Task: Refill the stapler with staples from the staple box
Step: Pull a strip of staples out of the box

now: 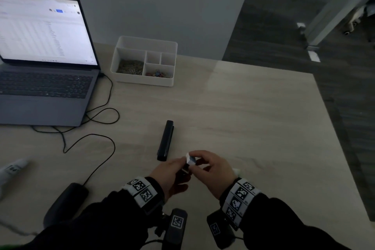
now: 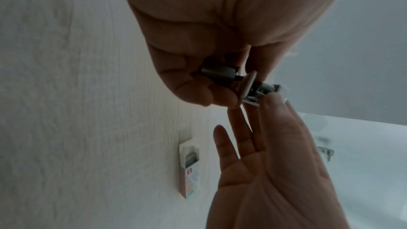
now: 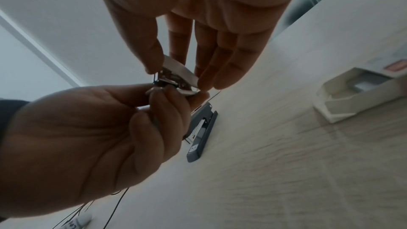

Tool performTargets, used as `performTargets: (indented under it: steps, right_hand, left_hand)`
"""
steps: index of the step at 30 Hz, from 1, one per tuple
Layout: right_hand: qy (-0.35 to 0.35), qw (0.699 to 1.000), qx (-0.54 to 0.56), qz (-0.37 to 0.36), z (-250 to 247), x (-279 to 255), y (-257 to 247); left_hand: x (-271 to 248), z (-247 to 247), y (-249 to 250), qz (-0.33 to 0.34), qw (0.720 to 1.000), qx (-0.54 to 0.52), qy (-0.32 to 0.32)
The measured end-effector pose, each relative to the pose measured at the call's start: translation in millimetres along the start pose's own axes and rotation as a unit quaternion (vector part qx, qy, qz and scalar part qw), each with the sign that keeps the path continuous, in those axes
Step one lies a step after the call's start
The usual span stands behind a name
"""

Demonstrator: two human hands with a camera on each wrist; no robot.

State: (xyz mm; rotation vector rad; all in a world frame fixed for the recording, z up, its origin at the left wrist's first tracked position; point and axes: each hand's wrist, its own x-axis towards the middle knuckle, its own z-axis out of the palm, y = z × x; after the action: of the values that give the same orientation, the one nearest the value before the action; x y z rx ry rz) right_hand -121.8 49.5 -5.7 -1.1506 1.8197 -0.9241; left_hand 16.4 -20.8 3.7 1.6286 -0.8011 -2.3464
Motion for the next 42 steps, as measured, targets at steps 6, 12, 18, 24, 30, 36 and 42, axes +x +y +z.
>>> performTargets:
  steps: [6,12,18,24,30,36,42]
  right_hand:
    - [0.061,0.995,0.045,0.069,-6,-3,-1]
    - [0.108,0.949,0.217,0.199,-21,2,-11]
    - [0.077,0.936,0.253,0.231,-17,2,-11]
    - [0.065,0.962,0.198,0.176,-15,-6,-16]
    - [0.093,0.995,0.020,0.037,-13,-17,-2]
    - [0.030,0.992,-0.073,-0.100,-6,-18,-2]
    - [-0.025,0.987,-0.109,-0.112,-2,-16,2]
  left_hand:
    - [-5,8,-7,-0.004,1.000,-0.013,-0.023]
    - [-10,9,-5,-0.004,0.999,0.026,-0.035]
    - [-18,8,-2,-0.045,0.997,0.005,-0.069]
    - [-21,6,-2,-0.063,0.992,-0.012,-0.105]
    - [-22,1,5,-0.033,0.989,-0.119,-0.083]
    - [-18,-2,3,-0.028,0.984,-0.160,-0.073]
    - [-19,-2,1,-0.008,0.986,-0.152,-0.063]
